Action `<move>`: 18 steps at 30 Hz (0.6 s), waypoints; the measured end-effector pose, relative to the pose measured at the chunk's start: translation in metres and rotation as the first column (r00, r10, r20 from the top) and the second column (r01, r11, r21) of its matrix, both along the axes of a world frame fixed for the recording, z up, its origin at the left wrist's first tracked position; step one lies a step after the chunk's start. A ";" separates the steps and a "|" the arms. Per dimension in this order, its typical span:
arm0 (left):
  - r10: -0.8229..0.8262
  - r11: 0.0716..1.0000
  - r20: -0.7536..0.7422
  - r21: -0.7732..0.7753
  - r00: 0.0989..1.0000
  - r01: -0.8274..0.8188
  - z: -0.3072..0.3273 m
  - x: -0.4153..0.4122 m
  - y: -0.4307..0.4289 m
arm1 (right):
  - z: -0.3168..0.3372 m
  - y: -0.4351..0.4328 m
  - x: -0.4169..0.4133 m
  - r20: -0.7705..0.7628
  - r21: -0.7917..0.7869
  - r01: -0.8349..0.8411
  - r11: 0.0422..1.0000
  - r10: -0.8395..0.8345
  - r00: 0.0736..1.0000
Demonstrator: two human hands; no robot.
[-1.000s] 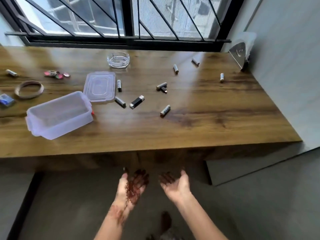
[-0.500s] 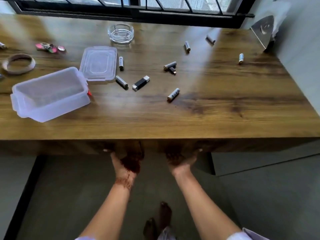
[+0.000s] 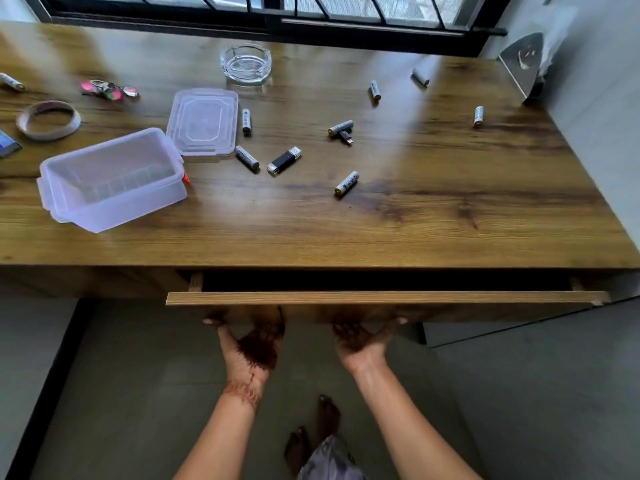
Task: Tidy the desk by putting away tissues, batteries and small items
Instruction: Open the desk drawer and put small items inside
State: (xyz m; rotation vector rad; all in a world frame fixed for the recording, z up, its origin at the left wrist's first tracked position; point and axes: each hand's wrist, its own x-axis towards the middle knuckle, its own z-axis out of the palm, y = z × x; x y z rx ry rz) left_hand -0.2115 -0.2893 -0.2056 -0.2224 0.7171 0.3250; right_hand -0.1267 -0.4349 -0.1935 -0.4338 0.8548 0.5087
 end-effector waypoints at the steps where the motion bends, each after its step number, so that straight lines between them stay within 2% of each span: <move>1: -0.006 1.000 -0.018 0.015 1.000 0.006 0.000 -0.004 -0.002 | 0.001 -0.003 -0.004 -0.016 -0.012 -0.010 1.000 0.009 1.000; 4: -0.037 0.998 -0.041 0.051 0.998 0.039 0.000 -0.015 -0.007 | 0.003 -0.011 -0.013 -0.073 -0.109 -0.104 0.989 0.096 0.993; 7: -0.116 0.974 -0.164 0.172 0.980 0.144 0.002 -0.023 -0.006 | 0.002 -0.019 -0.022 -0.048 -0.196 -0.220 0.956 0.215 0.975; 9: -0.201 0.915 -0.314 0.279 0.928 0.293 0.007 -0.029 -0.011 | 0.007 -0.022 -0.032 -0.011 -0.336 -0.311 0.889 0.327 0.945; 10: -0.237 0.843 -0.397 0.369 0.886 0.391 0.011 -0.032 -0.015 | 0.013 -0.024 -0.038 0.022 -0.452 -0.338 0.826 0.389 0.921; 11: -0.230 0.715 -0.511 0.488 0.828 0.500 0.018 -0.034 -0.021 | 0.020 -0.025 -0.044 0.078 -0.589 -0.321 0.742 0.447 0.891; 12: -0.151 0.534 -0.619 0.605 0.771 0.590 0.024 -0.038 -0.026 | 0.027 -0.026 -0.050 0.162 -0.738 -0.235 0.632 0.505 0.848; 13: -0.008 0.304 -0.687 0.691 0.726 0.656 0.032 -0.041 -0.030 | 0.035 -0.030 -0.056 0.263 -0.874 -0.066 0.481 0.584 0.768; 14: 0.140 0.046 -0.688 0.723 0.712 0.690 0.041 -0.044 -0.034 | 0.044 -0.033 -0.058 0.344 -0.935 0.163 0.316 0.686 0.641; 15: 0.251 -0.200 -0.624 0.714 0.740 0.671 0.053 -0.046 -0.036 | 0.050 -0.037 -0.060 0.382 -0.900 0.388 0.198 0.785 0.487; 16: 0.324 -0.423 -0.512 0.673 0.795 0.606 0.064 -0.045 -0.036 | 0.054 -0.040 -0.057 0.367 -0.816 0.565 0.125 0.867 0.337; 17: 0.356 -0.594 -0.404 0.597 0.842 0.538 0.070 -0.042 -0.034 | 0.057 -0.042 -0.051 0.307 -0.734 0.674 0.075 0.923 0.231; 18: 0.374 -0.711 -0.329 0.498 0.867 0.496 0.077 -0.036 -0.032 | 0.060 -0.043 -0.043 0.231 -0.678 0.734 0.029 0.957 0.175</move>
